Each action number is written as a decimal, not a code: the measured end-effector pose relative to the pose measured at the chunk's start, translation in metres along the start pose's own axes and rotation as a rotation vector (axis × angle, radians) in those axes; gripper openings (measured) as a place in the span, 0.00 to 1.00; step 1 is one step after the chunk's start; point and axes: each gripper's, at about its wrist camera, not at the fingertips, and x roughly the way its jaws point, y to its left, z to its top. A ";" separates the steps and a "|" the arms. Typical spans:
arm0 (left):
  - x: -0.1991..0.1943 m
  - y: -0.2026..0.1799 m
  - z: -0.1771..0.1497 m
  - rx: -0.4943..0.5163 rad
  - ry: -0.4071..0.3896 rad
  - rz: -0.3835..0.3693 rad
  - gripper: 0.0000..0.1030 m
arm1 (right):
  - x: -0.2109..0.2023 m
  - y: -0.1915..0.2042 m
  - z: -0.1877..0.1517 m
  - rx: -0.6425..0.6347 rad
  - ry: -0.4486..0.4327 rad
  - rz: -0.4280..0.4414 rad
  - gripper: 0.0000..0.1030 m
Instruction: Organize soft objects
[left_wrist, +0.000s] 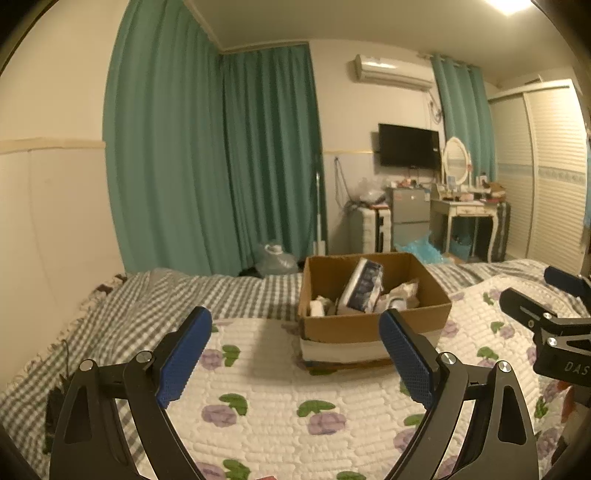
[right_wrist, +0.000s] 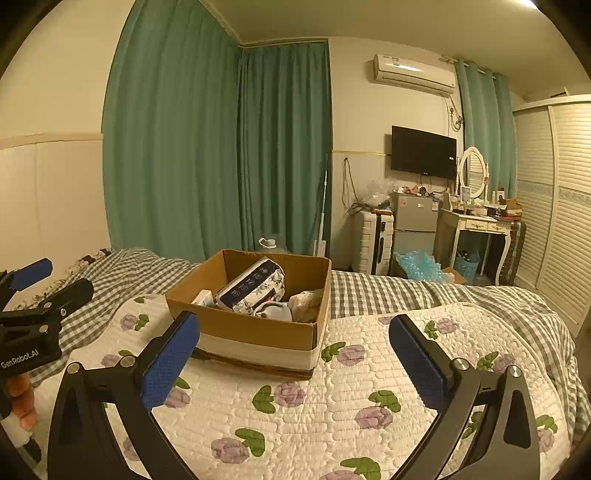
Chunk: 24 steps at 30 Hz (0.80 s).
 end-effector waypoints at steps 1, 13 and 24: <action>0.000 -0.001 -0.001 0.001 0.006 -0.007 0.91 | 0.000 0.001 0.000 -0.002 -0.002 -0.002 1.00; 0.001 -0.003 -0.007 -0.008 0.020 -0.010 0.91 | 0.002 0.002 -0.001 -0.003 0.009 -0.013 1.00; 0.000 -0.002 -0.007 -0.014 0.029 0.000 0.91 | 0.003 0.004 -0.005 0.002 0.022 -0.021 1.00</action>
